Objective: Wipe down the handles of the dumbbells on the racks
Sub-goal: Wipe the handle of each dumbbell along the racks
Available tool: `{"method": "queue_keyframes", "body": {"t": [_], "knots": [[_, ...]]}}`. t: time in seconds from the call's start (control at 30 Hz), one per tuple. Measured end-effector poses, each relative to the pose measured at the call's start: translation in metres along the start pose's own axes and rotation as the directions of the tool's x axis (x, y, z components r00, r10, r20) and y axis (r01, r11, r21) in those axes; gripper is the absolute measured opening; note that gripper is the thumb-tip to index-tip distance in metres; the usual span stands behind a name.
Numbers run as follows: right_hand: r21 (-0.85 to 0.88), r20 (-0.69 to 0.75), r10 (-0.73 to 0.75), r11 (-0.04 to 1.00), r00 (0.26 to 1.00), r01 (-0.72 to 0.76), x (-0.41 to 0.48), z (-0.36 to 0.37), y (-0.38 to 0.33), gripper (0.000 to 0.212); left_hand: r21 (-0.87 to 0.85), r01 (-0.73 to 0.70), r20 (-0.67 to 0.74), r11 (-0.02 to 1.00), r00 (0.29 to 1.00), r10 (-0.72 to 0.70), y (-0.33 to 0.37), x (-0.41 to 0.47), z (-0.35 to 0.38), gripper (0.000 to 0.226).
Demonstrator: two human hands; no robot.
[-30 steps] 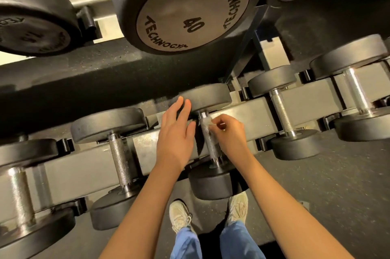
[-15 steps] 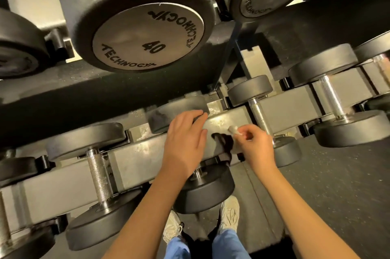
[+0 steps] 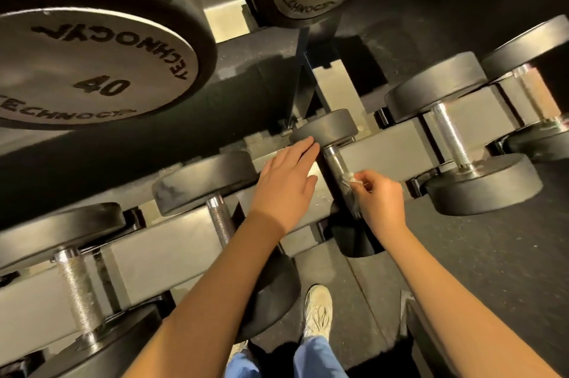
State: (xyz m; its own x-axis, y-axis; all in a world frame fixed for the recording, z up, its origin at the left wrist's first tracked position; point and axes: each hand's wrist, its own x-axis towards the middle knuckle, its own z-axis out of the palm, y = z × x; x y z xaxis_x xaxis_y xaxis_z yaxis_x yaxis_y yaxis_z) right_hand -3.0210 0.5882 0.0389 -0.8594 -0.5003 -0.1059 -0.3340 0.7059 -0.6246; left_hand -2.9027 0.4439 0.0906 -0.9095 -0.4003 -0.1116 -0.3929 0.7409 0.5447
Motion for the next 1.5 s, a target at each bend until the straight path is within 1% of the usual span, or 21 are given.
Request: {"method": "queue_keyframes", "body": {"t": [0.1, 0.23, 0.3, 0.37, 0.43, 0.5, 0.6, 0.67, 0.7, 0.77, 0.87, 0.9, 0.97, 1.0, 1.1, 1.17, 1.27, 1.33, 1.37, 1.43, 1.5], "knots": [[0.056, -0.003, -0.056, 0.997, 0.998, 0.056, 0.016, 0.001, -0.006, 0.008, 0.024, -0.008, 0.012, 1.000, 1.000, 0.007, 0.003, 0.018, 0.008, 0.058], [0.097, 0.029, -0.075, 0.993, 0.997, 0.072, 0.037, 0.008, -0.007, 0.012, 0.074, -0.026, 0.011, 0.997, 1.000, 0.025, -0.006, 0.030, 0.025, 0.054], [0.095, 0.056, -0.091, 0.992, 0.994, 0.086, 0.036, 0.007, -0.002, 0.009, 0.060, -0.050, -0.023, 0.997, 0.998, 0.052, -0.014, 0.030, 0.029, 0.052], [0.082, 0.102, -0.072, 0.995, 0.992, 0.063, 0.031, 0.002, 0.008, 0.006, 0.044, -0.082, -0.072, 0.996, 0.994, 0.085, -0.019, 0.030, 0.034, 0.049], [0.073, 0.147, -0.056, 0.996, 0.988, 0.046, 0.023, -0.005, 0.016, 0.007, 0.048, -0.100, -0.109, 0.994, 0.989, 0.105, -0.021, 0.030, 0.036, 0.049], [0.088, 0.159, -0.057, 0.995, 0.986, 0.044, 0.021, -0.008, 0.020, 0.009, 0.065, -0.121, -0.136, 0.990, 0.982, 0.129, -0.022, 0.032, 0.038, 0.050], [0.130, 0.149, -0.070, 0.990, 0.986, 0.050, 0.031, -0.003, 0.013, 0.010, 0.092, -0.121, -0.157, 0.988, 0.978, 0.135, -0.023, 0.030, 0.041, 0.051], [0.147, 0.104, -0.098, 0.986, 0.990, 0.082, 0.043, 0.001, 0.004, 0.004, 0.094, -0.121, -0.192, 0.988, 0.972, 0.137, -0.023, 0.029, 0.043, 0.051], [0.148, 0.090, -0.102, 0.985, 0.991, 0.088, 0.047, 0.003, 0.002, 0.006, 0.091, -0.128, -0.217, 0.988, 0.965, 0.145, -0.022, 0.029, 0.044, 0.051], [0.144, 0.073, -0.111, 0.985, 0.991, 0.099, 0.050, 0.007, 0.005, 0.012, 0.053, -0.140, -0.252, 0.989, 0.956, 0.149, -0.023, 0.029, 0.049, 0.049], [0.159, 0.039, -0.165, 0.975, 0.986, 0.157, 0.048, 0.010, 0.015, 0.008, -0.024, -0.135, -0.251, 0.991, 0.960, 0.124, -0.024, 0.032, 0.051, 0.049], [0.162, 0.034, -0.185, 0.971, 0.982, 0.177, 0.046, 0.009, 0.018, 0.011, -0.028, -0.133, -0.246, 0.991, 0.962, 0.122, -0.024, 0.032, 0.050, 0.049], [0.116, 0.018, -0.241, 0.964, 0.970, 0.238, 0.043, 0.007, 0.018, 0.031, 0.021, -0.131, -0.237, 0.991, 0.962, 0.132, -0.022, 0.032, 0.050, 0.049], [0.078, 0.012, -0.266, 0.961, 0.964, 0.264, 0.043, 0.008, 0.018, 0.035, 0.045, -0.124, -0.228, 0.991, 0.965, 0.131, -0.021, 0.032, 0.050, 0.050], [-0.047, 0.003, -0.359, 0.932, 0.933, 0.359, 0.038, 0.007, 0.015, 0.023, 0.154, -0.074, -0.186, 0.985, 0.977, 0.103, -0.017, 0.034, 0.047, 0.053], [-0.092, -0.003, -0.410, 0.908, 0.912, 0.408, 0.030, 0.010, 0.018, 0.021, 0.240, -0.061, -0.190, 0.969, 0.976, 0.108, -0.017, 0.029, 0.048, 0.054], [-0.050, 0.032, -0.318, 0.946, 0.948, 0.319, 0.020, 0.000, 0.020, 0.027, 0.153, -0.026, -0.157, 0.988, 0.986, 0.050, -0.013, 0.017, 0.047, 0.058], [-0.061, 0.114, -0.283, 0.955, 0.952, 0.291, 0.015, -0.007, 0.022, 0.037, 0.226, -0.025, -0.162, 0.974, 0.985, 0.062, -0.013, 0.010, 0.053, 0.064], [-0.067, 0.142, -0.273, 0.957, 0.952, 0.284, 0.014, -0.009, 0.022, 0.037, 0.262, -0.024, -0.176, 0.965, 0.982, 0.072, -0.014, 0.009, 0.054, 0.064], [-0.038, 0.124, -0.254, 0.965, 0.959, 0.260, 0.014, -0.009, 0.024, 0.033, 0.270, -0.014, -0.192, 0.963, 0.979, 0.069, -0.014, 0.011, 0.053, 0.062], [0.025, 0.080, -0.237, 0.972, 0.968, 0.235, 0.018, -0.003, 0.025, 0.031, 0.233, -0.022, -0.179, 0.972, 0.982, 0.065, -0.015, 0.014, 0.052, 0.060]]}}
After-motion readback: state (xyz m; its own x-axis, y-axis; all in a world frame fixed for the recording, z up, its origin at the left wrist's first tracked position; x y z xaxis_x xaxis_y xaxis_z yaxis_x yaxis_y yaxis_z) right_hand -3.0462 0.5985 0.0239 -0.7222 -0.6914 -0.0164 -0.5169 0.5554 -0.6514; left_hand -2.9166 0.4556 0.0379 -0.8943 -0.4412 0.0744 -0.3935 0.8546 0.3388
